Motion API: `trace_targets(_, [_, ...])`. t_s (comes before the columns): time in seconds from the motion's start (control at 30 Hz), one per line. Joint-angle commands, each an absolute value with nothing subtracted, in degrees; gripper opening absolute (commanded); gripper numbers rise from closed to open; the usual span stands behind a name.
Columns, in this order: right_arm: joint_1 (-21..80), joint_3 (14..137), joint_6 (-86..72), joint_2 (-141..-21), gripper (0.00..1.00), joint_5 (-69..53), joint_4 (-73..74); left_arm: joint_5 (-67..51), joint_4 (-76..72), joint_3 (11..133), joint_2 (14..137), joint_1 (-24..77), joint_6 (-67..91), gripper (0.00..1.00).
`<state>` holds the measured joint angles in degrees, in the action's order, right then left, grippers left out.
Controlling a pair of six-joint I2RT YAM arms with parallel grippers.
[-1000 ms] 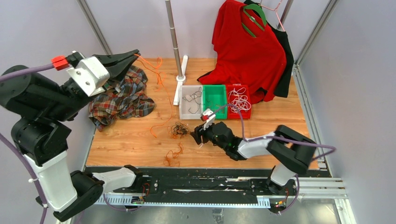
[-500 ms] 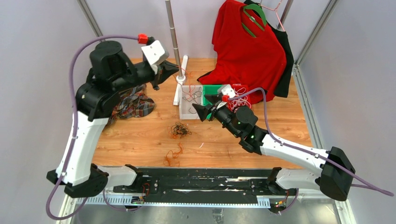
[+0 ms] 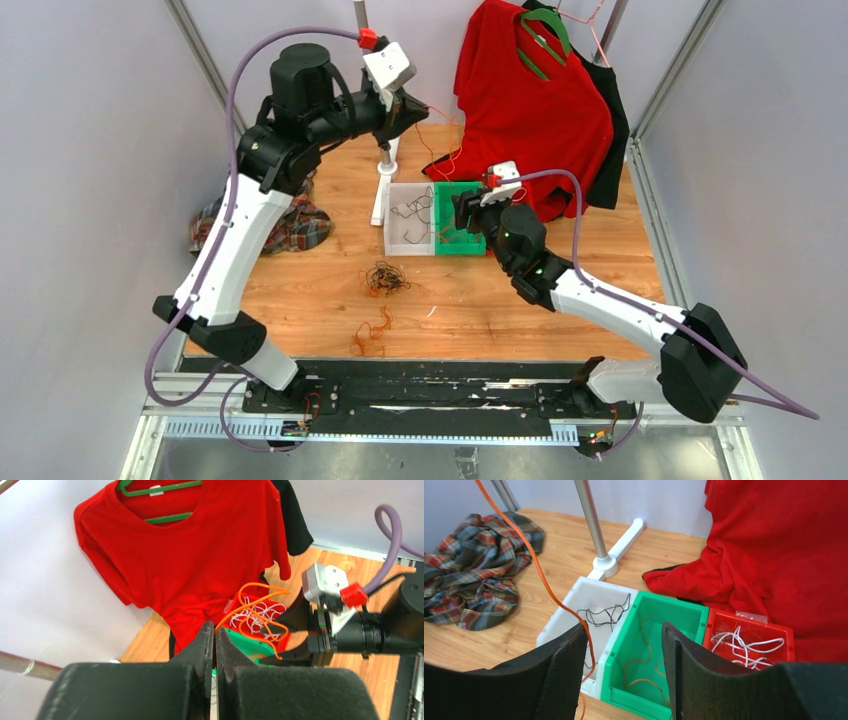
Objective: Untangle the cables
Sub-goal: Place the cable in the bin.
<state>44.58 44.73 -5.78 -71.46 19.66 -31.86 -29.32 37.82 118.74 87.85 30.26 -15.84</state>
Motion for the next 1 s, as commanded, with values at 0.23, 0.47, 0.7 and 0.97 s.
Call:
trace_targets(0.23, [40.0, 46.6, -7.8, -76.6, 0.50, 29.4, -35.4, -28.9, 30.9, 124.8, 96.3, 30.9, -16.1, 0.00])
trace_targets(0.47, [37.4, 45.2, -6.9, -79.2, 0.51, 29.2, -37.3, -28.8, 26.3, 121.7, 99.8, 30.8, -15.6, 0.00])
trace_targets(0.7, [35.4, 43.1, -5.9, -79.3, 0.50, 28.2, -37.8, -28.3, 25.1, 121.0, 104.1, 30.8, -17.8, 0.00])
trace_targets(0.97, [34.6, 38.1, -10.7, -76.8, 0.55, 29.6, -34.3, -25.9, 27.8, 118.4, 107.7, 31.9, -20.6, 0.00])
